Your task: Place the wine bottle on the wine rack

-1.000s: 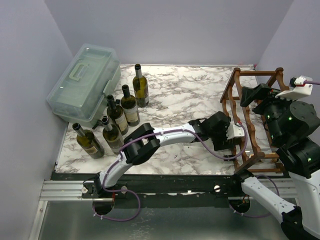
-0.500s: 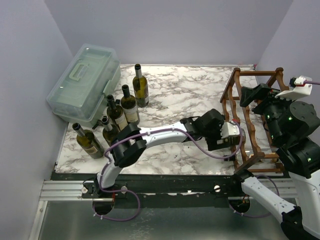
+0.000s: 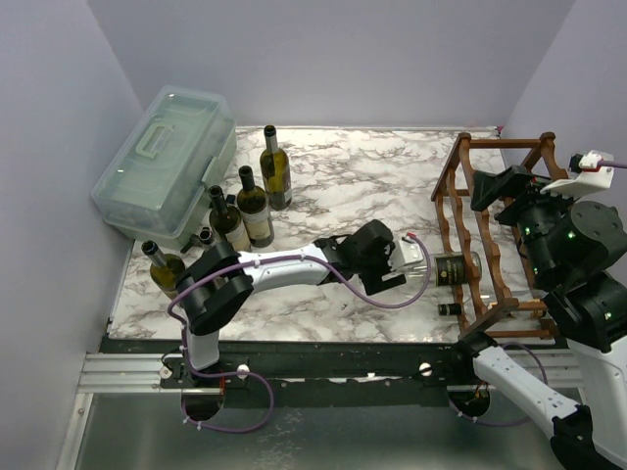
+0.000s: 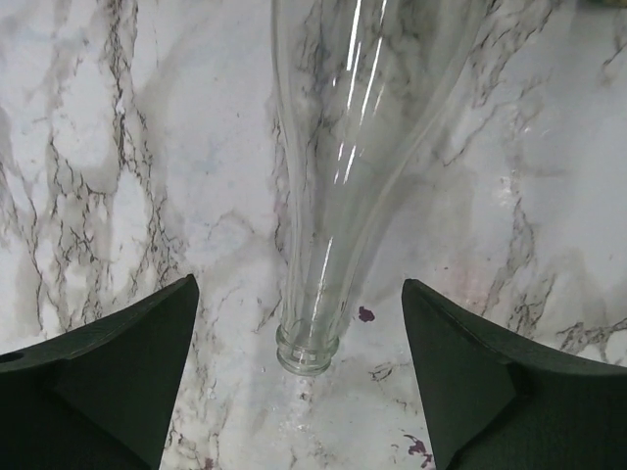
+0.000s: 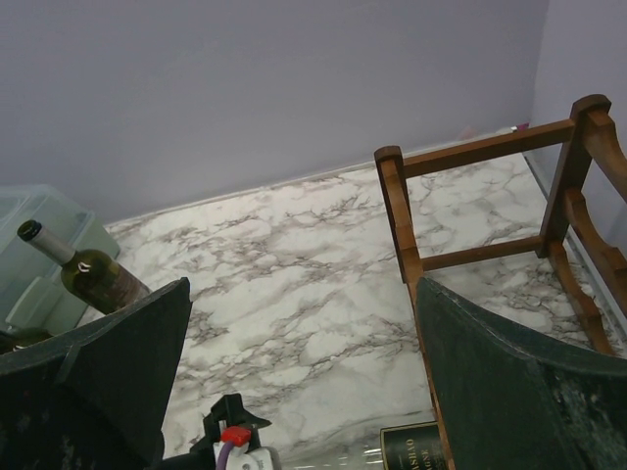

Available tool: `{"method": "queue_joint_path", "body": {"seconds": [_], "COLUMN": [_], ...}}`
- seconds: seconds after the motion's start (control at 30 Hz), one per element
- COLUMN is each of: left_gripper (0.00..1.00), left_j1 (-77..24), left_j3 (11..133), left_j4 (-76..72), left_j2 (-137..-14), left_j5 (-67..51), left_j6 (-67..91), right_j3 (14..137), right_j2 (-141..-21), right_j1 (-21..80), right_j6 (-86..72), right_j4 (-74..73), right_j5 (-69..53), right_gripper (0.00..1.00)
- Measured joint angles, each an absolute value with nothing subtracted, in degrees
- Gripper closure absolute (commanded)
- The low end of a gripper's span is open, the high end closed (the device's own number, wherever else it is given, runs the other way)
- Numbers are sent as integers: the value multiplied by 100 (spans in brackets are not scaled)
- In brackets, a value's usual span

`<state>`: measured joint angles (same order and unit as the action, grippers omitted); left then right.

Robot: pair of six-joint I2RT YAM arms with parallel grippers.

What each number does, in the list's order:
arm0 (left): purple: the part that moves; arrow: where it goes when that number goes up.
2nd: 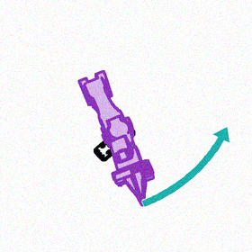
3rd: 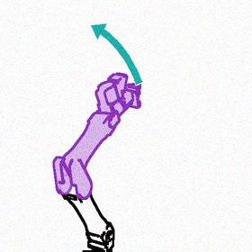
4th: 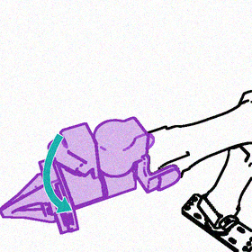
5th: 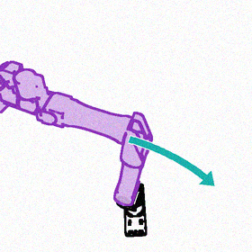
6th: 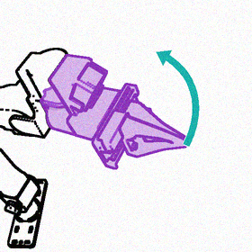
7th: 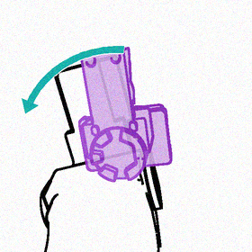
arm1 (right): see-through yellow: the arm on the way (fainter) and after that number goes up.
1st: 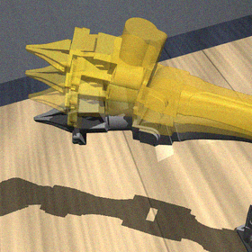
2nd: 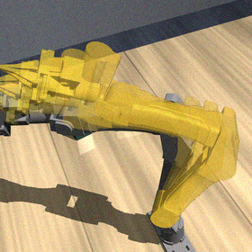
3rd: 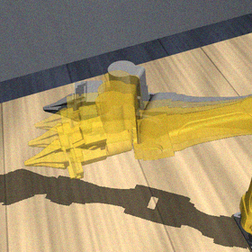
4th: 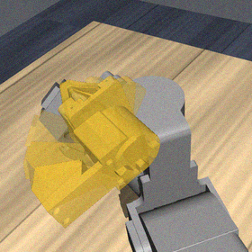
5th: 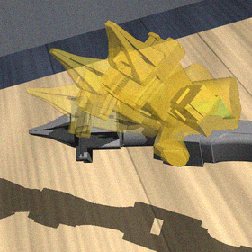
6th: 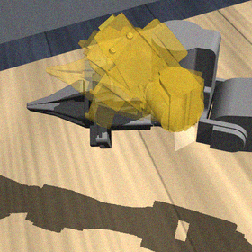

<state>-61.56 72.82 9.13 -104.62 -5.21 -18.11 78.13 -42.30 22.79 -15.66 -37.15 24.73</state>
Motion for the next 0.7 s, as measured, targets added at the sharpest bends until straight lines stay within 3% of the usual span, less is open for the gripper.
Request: {"method": "queue_joint_path", "body": {"seconds": [0.4, 0.63, 0.7], "left_gripper": [42, 45, 54], "left_j1": [-6082, -6082, -6082], "left_j3": [6641, 6545, 6549], "left_j4": [10, -196, -231], "left_j2": [-10704, -10818, -10921], "left_j5": [-311, -276, -272], "left_j6": [-1708, -1723, -1723], "right_j3": [7843, 7843, 7843], "right_j2": [-4224, -4187, -4176], "right_j1": [2279, 2279, 2279], "right_j6": [-1584, -1647, -1649], "right_j4": [-3743, -3743, -3743], "right_j5": [2475, 2473, 2473], "right_gripper": [0, 0, 0]}}
